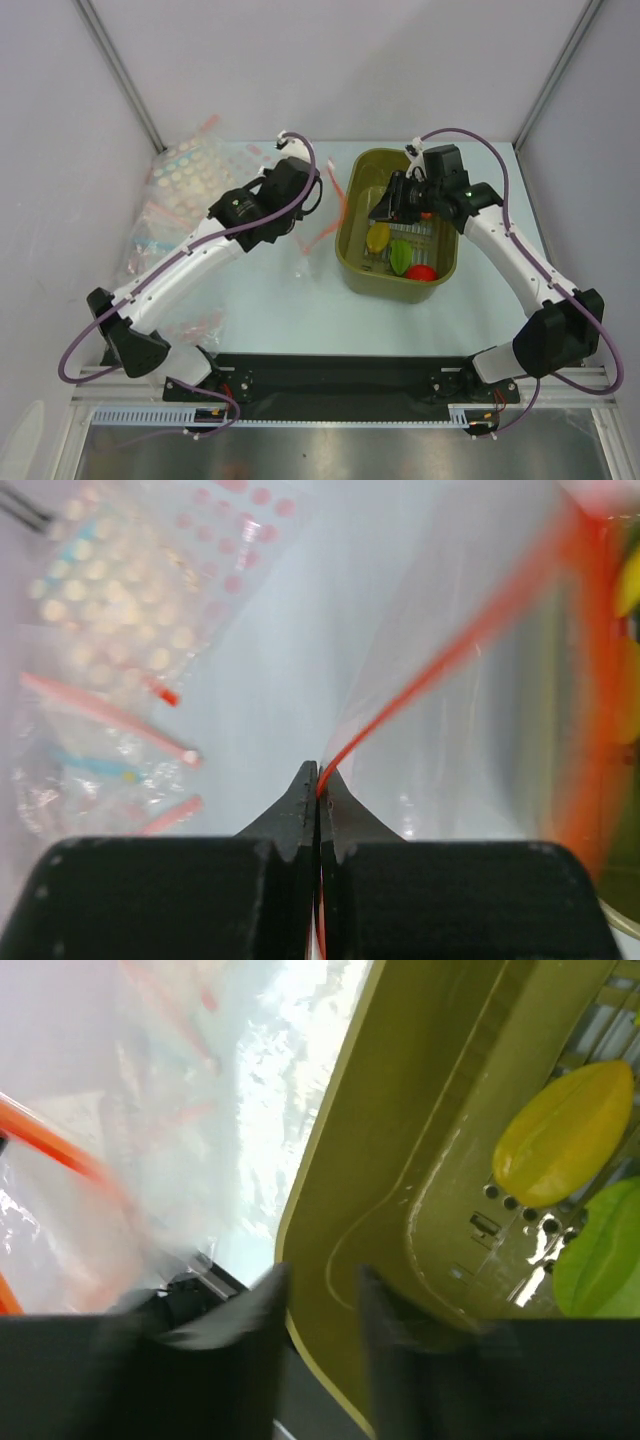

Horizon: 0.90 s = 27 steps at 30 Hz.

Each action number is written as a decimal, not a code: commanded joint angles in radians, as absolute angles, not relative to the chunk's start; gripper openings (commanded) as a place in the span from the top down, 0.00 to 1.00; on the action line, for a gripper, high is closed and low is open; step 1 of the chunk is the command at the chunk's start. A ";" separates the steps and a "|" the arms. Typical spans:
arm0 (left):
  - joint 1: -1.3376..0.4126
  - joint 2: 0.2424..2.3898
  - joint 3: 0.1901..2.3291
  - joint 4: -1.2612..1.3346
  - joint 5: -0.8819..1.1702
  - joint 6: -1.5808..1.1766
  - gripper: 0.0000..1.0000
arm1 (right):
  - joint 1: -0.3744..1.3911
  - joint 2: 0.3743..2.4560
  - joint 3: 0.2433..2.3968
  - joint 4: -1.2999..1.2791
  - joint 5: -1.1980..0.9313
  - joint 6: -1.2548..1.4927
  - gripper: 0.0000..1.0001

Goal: Place the food in the zip-top bag and seal the zipper
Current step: Adjust the zipper food storage bag at the center of the board, then pick up the fake fruit from the bin.

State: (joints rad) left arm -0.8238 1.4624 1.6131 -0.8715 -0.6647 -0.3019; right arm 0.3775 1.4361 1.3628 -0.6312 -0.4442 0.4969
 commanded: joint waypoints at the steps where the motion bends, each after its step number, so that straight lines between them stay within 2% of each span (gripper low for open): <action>1: -0.807 1.410 1.654 -0.907 -0.856 -0.206 1.00 | 0.362 1.437 1.353 -0.577 -0.514 0.494 0.56; 3: -0.805 1.390 1.609 -0.844 -0.823 -0.158 1.00 | 0.360 1.447 1.339 -0.546 -0.543 0.499 0.45; 8: -0.801 1.348 1.534 -0.769 -0.749 -0.130 1.00 | 0.345 1.442 1.322 -0.555 -0.483 0.460 0.34; 14: -0.798 1.341 1.465 -0.733 -0.693 -0.169 1.00 | 0.336 1.544 1.351 -0.633 -0.316 0.428 0.23; 18: -0.787 1.325 1.408 -0.695 -0.641 -0.173 1.00 | 0.333 1.621 1.367 -0.644 -0.227 0.433 0.08; 27: -0.778 1.318 1.341 -0.626 -0.497 -0.209 1.00 | 0.330 1.815 1.413 -0.592 -0.163 0.436 0.08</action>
